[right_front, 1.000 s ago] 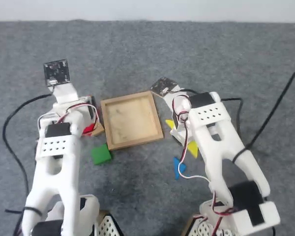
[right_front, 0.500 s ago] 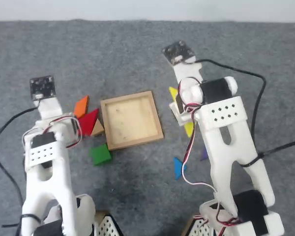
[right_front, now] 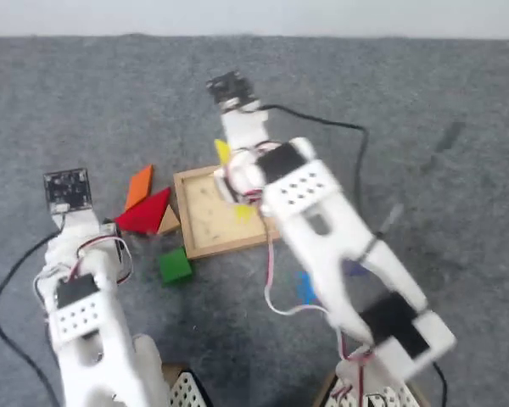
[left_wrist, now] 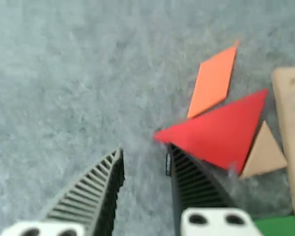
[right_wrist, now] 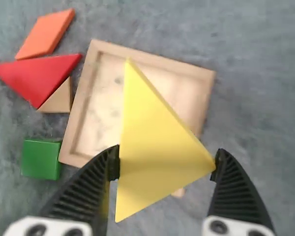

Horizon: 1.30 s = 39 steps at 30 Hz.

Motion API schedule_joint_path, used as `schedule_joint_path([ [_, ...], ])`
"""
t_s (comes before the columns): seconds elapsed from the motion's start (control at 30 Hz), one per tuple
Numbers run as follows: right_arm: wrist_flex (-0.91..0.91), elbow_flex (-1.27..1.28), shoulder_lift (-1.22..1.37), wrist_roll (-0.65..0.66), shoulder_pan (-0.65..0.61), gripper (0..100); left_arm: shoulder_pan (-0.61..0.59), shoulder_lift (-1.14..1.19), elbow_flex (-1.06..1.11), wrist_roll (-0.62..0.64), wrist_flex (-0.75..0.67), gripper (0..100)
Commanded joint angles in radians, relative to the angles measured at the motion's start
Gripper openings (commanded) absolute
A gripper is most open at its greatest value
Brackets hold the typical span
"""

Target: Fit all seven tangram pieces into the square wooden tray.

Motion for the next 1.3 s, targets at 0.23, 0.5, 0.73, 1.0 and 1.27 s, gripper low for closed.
schedule_joint_path([
  [0.23,-0.058,-0.299,0.377,-0.046,-0.082,17.1,-0.011,-0.316,0.107,-0.003,-0.02,14],
  [0.5,-0.01,-0.446,0.539,-0.095,-0.194,31.9,-0.012,-0.463,0.156,0.037,0.012,14],
  [0.73,0.008,-0.508,0.599,-0.107,-0.219,40.4,-0.04,-0.559,0.194,0.044,0.02,14],
  [1.0,0.205,-0.632,0.533,0.018,-0.153,39.2,-0.04,-0.632,0.213,0.044,0.064,14],
  [1.27,0.297,-0.595,0.519,0.37,0.004,0.2,-0.038,-0.684,0.228,0.041,0.095,14],
])
